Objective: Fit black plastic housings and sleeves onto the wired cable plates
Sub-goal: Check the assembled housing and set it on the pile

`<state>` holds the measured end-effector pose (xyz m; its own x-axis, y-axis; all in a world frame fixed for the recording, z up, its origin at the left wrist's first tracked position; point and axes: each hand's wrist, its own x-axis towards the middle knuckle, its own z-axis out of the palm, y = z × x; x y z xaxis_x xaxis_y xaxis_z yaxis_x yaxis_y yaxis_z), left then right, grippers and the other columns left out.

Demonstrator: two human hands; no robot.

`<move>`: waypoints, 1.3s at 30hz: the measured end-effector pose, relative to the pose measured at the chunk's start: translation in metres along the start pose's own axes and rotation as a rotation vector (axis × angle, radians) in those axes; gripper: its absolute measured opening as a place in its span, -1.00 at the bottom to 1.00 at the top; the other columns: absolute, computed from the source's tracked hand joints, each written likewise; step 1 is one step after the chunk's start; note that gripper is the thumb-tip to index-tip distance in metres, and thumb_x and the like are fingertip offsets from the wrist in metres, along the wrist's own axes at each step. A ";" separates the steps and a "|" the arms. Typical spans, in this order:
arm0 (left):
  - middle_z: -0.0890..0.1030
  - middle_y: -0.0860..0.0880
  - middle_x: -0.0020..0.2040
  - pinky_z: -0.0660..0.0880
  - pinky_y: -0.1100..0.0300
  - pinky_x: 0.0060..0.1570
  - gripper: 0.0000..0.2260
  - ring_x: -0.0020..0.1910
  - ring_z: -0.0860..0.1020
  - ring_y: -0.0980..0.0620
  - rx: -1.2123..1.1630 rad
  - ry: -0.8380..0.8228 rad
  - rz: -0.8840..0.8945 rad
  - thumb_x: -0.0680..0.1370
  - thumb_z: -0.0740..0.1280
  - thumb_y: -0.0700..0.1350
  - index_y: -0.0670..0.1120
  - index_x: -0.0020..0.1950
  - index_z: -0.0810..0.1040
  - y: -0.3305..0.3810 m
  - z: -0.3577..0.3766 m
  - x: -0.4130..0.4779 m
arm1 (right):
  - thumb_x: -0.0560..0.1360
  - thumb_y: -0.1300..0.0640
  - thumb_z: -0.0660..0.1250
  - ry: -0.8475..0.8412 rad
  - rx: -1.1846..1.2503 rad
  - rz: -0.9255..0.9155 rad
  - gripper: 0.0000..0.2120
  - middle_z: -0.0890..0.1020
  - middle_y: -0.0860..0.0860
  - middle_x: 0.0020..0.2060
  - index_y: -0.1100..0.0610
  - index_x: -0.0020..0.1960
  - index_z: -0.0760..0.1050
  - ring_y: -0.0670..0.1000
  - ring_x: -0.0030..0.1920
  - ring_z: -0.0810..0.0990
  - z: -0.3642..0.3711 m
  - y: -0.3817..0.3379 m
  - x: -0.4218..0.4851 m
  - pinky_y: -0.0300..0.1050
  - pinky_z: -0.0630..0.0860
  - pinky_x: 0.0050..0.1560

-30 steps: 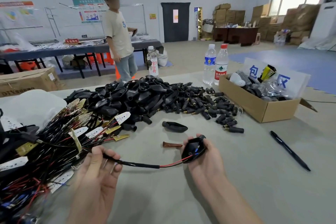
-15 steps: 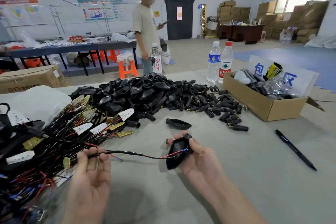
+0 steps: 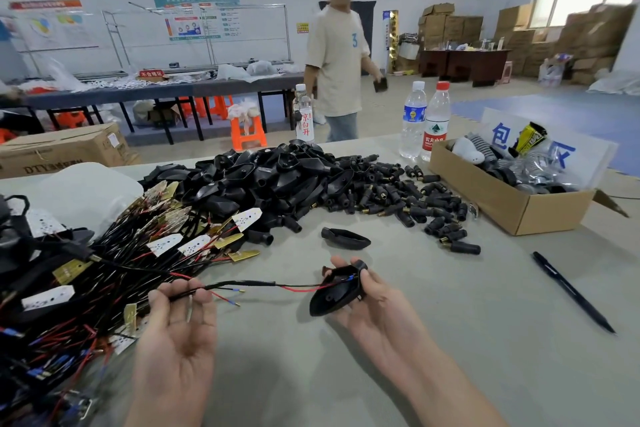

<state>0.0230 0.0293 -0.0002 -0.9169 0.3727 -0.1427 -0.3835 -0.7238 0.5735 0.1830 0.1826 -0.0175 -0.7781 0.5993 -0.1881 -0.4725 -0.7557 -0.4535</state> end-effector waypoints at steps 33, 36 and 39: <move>0.72 -0.07 -0.11 0.64 0.21 -0.09 -0.67 -0.03 0.71 0.04 0.167 -0.093 -0.046 0.66 0.18 -0.04 -0.09 -0.13 0.68 -0.007 0.008 -0.014 | 0.47 0.33 0.32 -0.142 0.033 0.028 -0.77 0.62 0.18 0.23 0.18 0.11 0.51 0.24 0.15 0.64 0.007 0.017 -0.005 0.29 0.59 -0.01; 0.70 -0.17 -0.01 0.63 0.19 -0.02 -0.74 0.03 0.69 -0.03 0.338 -0.232 0.006 0.59 0.23 -0.07 -0.20 -0.02 0.64 -0.019 0.010 -0.022 | 0.40 0.37 0.36 -0.135 0.046 0.061 -0.72 0.62 0.22 0.21 0.19 0.09 0.55 0.25 0.16 0.63 0.012 0.021 -0.010 0.23 0.62 -0.07; 0.71 -0.01 0.04 0.57 0.17 0.07 -0.71 0.07 0.66 0.08 0.749 -0.334 0.183 0.57 0.25 0.01 -0.14 0.04 0.67 -0.033 0.007 -0.031 | 0.46 0.29 0.33 -0.140 0.006 0.087 -0.74 0.63 0.25 0.17 0.19 0.14 0.54 0.25 0.12 0.65 0.016 0.022 -0.014 0.17 0.64 -0.10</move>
<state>0.0647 0.0457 -0.0092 -0.8314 0.5244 0.1836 0.0510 -0.2569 0.9651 0.1767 0.1533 -0.0114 -0.8659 0.4895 -0.1028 -0.4033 -0.8048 -0.4355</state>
